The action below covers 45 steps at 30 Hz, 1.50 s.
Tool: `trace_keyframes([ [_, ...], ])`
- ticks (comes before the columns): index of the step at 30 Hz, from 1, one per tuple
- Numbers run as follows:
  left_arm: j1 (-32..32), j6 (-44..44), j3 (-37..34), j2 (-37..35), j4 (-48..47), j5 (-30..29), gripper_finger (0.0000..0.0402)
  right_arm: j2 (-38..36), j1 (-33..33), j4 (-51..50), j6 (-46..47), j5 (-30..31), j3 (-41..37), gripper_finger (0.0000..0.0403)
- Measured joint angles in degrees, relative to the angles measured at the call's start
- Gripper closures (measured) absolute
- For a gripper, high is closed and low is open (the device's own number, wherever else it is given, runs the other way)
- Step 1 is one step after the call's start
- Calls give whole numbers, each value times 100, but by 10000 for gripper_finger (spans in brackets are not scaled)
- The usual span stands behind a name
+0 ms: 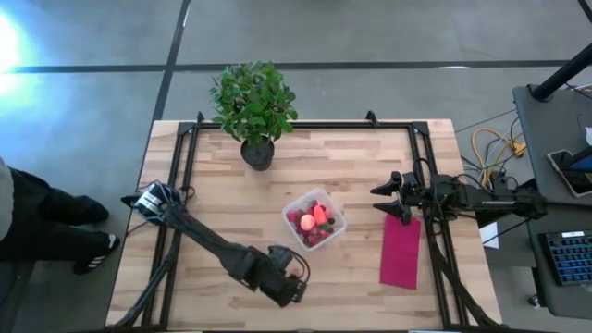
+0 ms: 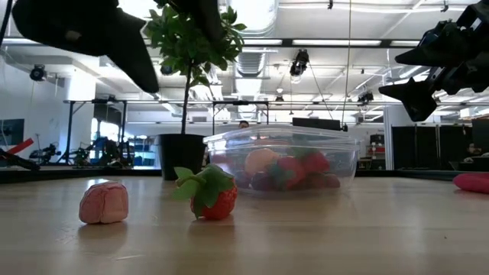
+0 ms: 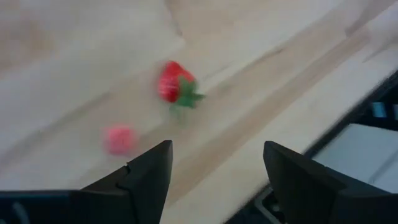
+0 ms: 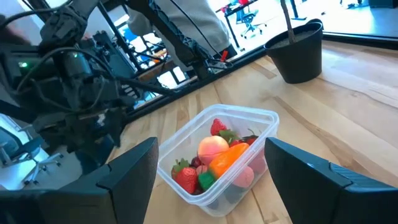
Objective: Pick and placing Produce into tupperware
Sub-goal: Put the red strawberry into the transparent bin
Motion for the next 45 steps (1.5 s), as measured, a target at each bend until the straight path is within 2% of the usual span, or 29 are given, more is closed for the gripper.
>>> trace_keyframes([
  [5, 17, -109, 5, 217, 550, 14, 165, 0, 0, 0, 0, 1, 0, 117],
  [13, 51, -206, 76, 529, 277, 76, 165, 0, 0, 0, 0, 0, 0, 117],
  [24, 162, -186, 103, 861, 390, 22, 165, 0, 0, 2, 0, 0, 0, 117],
  [45, 319, 0, 105, 1151, 266, 86, 165, 0, 0, 2, 0, 2, 0, 117],
])
